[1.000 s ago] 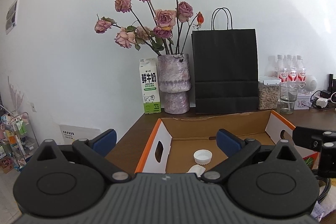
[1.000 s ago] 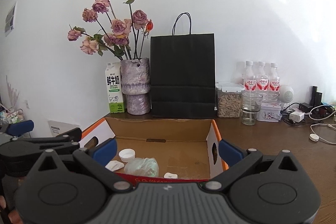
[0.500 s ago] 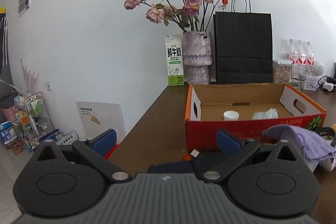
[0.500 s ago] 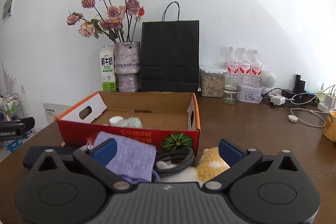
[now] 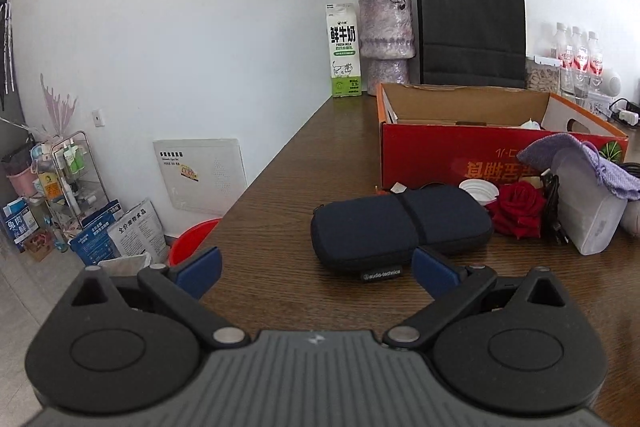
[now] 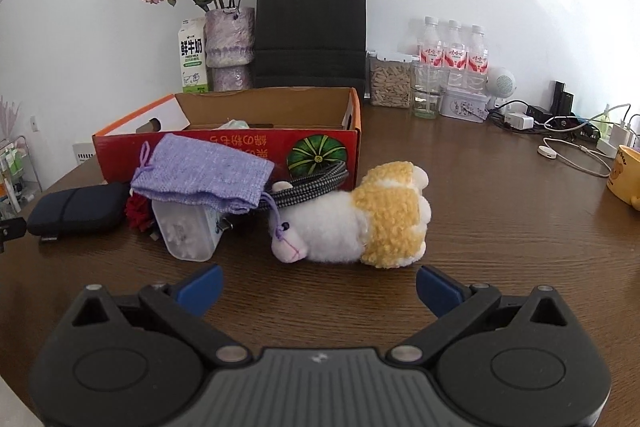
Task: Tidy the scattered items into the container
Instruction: 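Move both grippers back toward the remaining items on the table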
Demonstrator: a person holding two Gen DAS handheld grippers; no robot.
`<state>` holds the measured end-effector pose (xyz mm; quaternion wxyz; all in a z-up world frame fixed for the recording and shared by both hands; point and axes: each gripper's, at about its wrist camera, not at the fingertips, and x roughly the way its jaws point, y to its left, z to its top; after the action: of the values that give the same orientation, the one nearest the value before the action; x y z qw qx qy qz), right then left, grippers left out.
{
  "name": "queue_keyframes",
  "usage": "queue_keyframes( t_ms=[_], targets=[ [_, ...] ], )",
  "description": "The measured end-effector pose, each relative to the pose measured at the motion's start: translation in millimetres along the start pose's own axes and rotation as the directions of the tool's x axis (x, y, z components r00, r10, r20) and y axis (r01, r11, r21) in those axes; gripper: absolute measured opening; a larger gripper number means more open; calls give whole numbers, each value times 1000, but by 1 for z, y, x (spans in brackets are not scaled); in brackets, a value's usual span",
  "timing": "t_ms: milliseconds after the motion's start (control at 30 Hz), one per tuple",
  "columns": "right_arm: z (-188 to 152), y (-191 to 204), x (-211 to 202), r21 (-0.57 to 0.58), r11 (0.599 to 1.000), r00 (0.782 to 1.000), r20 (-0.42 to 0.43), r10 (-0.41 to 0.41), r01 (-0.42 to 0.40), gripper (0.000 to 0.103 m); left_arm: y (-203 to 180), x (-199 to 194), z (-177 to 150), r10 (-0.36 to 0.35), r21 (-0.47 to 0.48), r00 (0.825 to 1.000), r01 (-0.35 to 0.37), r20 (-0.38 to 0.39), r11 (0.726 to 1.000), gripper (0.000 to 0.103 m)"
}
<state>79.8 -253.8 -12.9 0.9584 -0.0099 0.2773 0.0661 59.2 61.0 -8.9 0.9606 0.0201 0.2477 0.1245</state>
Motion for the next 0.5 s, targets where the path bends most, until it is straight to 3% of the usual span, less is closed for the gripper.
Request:
queue_keyframes(
  t_ms=[500],
  targets=[
    [13, -12, 9, -8, 999, 999, 19, -35, 36, 103, -19, 13, 12, -9, 32, 1000, 9, -4, 999, 103]
  ],
)
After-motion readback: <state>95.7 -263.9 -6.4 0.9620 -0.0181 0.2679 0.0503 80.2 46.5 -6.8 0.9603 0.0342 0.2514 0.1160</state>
